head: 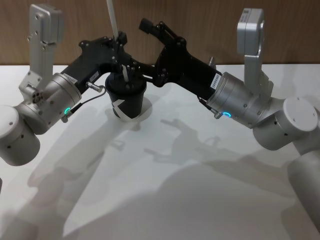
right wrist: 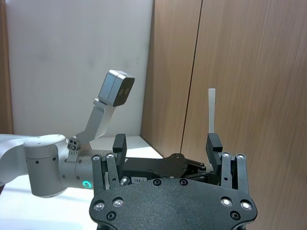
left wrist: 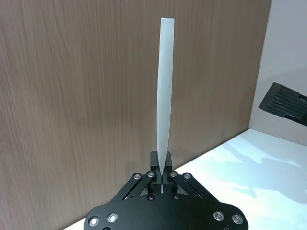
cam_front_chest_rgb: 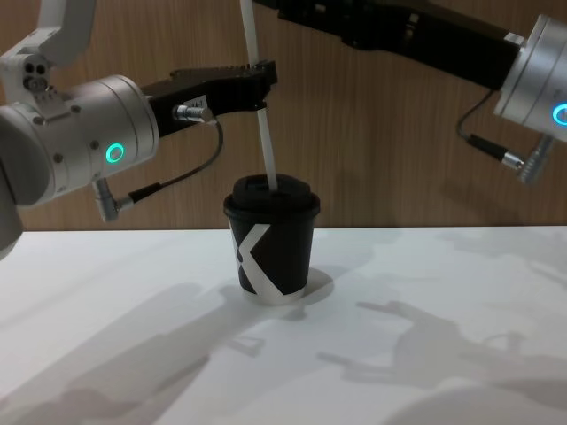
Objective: Pick up the straw with one hand, pass it to the other hand, and insert it into the cup.
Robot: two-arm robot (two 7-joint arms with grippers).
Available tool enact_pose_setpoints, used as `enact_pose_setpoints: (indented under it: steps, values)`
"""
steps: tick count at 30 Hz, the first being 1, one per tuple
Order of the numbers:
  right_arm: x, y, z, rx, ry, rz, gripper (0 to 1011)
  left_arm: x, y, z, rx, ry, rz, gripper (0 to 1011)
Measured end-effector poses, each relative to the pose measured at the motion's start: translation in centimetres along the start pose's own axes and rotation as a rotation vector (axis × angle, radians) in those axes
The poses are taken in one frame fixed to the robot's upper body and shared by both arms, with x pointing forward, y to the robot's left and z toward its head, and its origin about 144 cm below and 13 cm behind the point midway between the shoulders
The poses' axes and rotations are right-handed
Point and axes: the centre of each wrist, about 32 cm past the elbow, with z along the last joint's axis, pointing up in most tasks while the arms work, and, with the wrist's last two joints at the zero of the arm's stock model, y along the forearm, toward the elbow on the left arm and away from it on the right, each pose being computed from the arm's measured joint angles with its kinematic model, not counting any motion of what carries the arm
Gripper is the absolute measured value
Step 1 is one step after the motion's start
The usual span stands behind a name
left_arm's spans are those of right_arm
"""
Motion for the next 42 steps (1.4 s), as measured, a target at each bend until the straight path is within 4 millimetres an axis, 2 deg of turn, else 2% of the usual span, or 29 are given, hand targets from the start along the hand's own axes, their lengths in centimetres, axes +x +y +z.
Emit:
enact_pose_setpoints:
  steps: [42]
  values:
    - [0.0, 0.0, 0.0, 0.0, 0.0, 0.0, 1001, 0.16, -0.47, -0.24, 0.027, 0.017, -0.043, 15]
